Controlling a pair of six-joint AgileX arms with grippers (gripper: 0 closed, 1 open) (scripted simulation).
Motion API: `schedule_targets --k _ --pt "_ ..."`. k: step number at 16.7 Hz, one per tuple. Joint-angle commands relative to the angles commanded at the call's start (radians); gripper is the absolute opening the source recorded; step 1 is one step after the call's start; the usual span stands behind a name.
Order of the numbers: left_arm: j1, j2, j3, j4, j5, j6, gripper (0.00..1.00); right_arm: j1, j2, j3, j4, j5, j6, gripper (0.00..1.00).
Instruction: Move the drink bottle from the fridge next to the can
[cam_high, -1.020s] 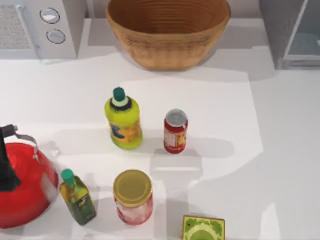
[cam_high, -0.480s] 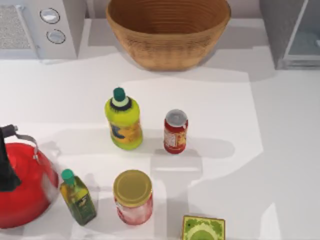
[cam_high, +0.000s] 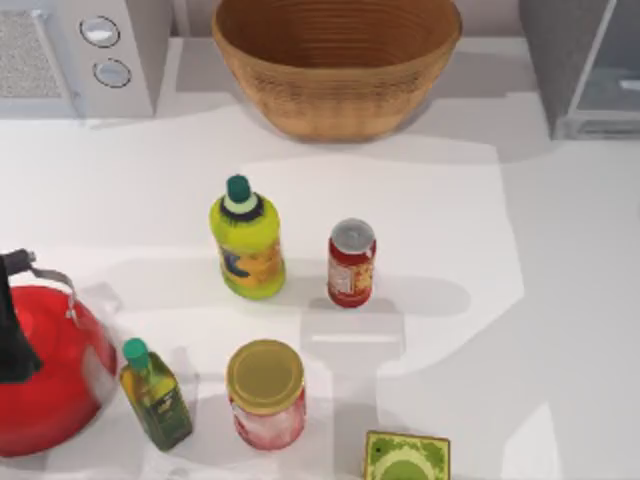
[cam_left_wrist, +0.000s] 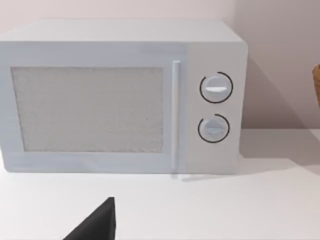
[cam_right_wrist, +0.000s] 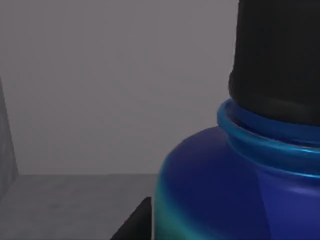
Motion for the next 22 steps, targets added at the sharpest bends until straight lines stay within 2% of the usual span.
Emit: schedule_targets --k 4,11,22 --pt "0.000 0.000 0.000 0.000 0.000 0.000 1.00 0.000 -0.059 0.012 -0.071 -0.001 0.000 0.00" --pt "0.000 0.000 0.000 0.000 0.000 0.000 1.00 -0.010 -0.093 -0.026 -0.047 -0.003 0.001 0.00" --pt "0.000 0.000 0.000 0.000 0.000 0.000 1.00 -0.077 -0.421 -0.611 0.179 -0.081 0.004 0.00"
